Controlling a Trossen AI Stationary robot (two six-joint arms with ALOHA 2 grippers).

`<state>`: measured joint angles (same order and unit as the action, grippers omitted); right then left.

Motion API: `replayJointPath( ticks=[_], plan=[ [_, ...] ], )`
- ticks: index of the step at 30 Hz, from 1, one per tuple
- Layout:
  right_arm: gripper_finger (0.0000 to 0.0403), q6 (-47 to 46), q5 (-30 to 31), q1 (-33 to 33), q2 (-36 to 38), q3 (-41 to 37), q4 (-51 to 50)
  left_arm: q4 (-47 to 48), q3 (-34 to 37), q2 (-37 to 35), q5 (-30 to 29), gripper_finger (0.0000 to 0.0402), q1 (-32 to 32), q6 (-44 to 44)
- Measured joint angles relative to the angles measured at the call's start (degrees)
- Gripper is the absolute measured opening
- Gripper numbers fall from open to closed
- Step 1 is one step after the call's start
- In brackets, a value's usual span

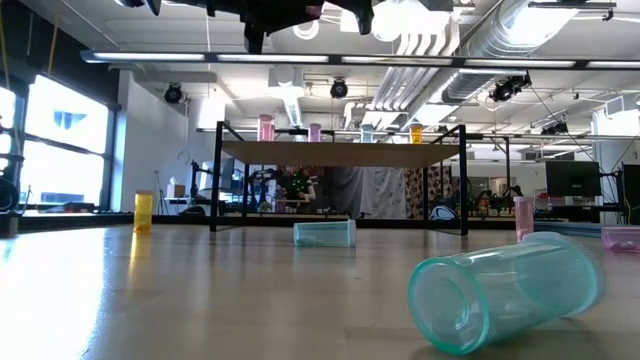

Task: Pick and place medicine bottles onto shelf by color
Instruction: Put the left violet pill bottle on the shelf aligned with the other violet pill bottle

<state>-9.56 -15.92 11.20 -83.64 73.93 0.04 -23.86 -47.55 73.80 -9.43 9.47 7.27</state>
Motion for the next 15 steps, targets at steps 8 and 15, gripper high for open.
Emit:
replayJointPath(
  ticks=[8, 15],
  plan=[
    [0.0133, 0.0, 1.6, 0.0, 0.0, 0.0, -1.1, 0.0, 0.0, 0.0, -0.2, 0.0103, 0.1, 0.0],
    [0.0133, 0.0, 2.0, 0.0, 0.0, 0.0, -1.1, 0.0, 0.0, 0.0, -0.2, 0.0103, 0.1, 0.0]
  ],
)
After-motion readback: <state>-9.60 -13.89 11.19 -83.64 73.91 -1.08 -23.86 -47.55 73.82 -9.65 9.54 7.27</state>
